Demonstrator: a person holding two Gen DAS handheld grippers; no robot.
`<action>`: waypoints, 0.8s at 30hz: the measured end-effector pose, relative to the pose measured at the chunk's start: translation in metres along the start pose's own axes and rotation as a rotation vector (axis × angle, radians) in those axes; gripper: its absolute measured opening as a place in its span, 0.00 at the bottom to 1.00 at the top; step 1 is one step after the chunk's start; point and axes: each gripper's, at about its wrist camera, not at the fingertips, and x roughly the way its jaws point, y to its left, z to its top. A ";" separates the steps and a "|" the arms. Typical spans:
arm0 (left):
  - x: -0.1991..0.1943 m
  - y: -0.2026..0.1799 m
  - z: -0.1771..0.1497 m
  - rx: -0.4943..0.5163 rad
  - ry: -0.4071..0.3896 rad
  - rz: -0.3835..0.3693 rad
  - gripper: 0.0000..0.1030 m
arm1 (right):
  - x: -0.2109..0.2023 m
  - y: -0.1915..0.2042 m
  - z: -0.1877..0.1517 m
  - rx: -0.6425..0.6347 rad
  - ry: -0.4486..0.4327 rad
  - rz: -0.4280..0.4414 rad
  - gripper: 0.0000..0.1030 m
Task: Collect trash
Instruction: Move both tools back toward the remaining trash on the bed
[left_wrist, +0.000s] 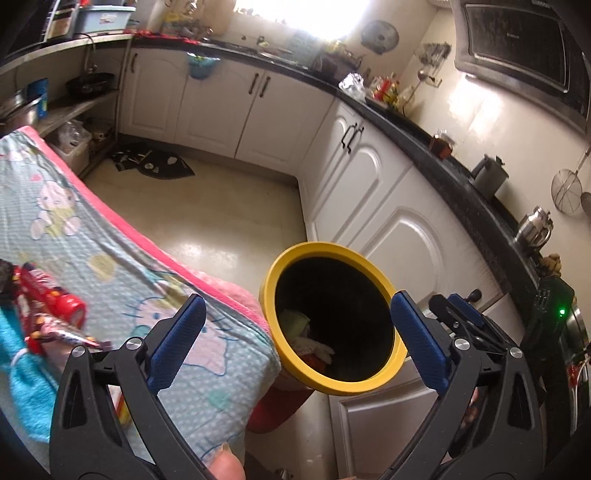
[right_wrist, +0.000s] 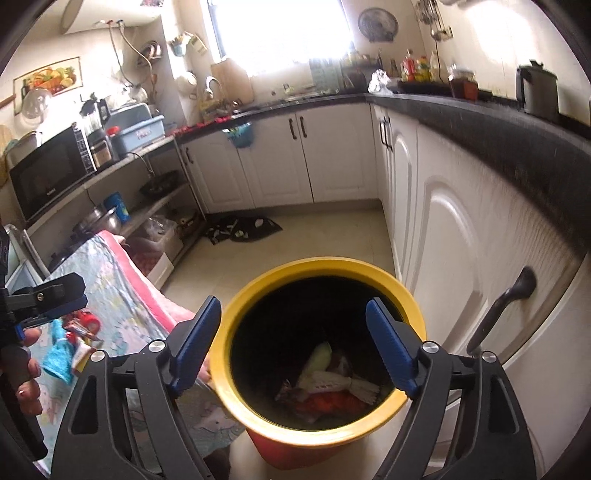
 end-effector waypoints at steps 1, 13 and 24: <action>-0.005 0.001 0.000 -0.003 -0.010 0.001 0.89 | -0.004 0.003 0.002 -0.004 -0.009 0.005 0.79; -0.051 0.011 -0.003 -0.012 -0.086 0.024 0.89 | -0.038 0.032 0.013 -0.035 -0.075 0.054 0.80; -0.087 0.022 -0.006 -0.015 -0.148 0.060 0.89 | -0.055 0.065 0.013 -0.093 -0.097 0.105 0.80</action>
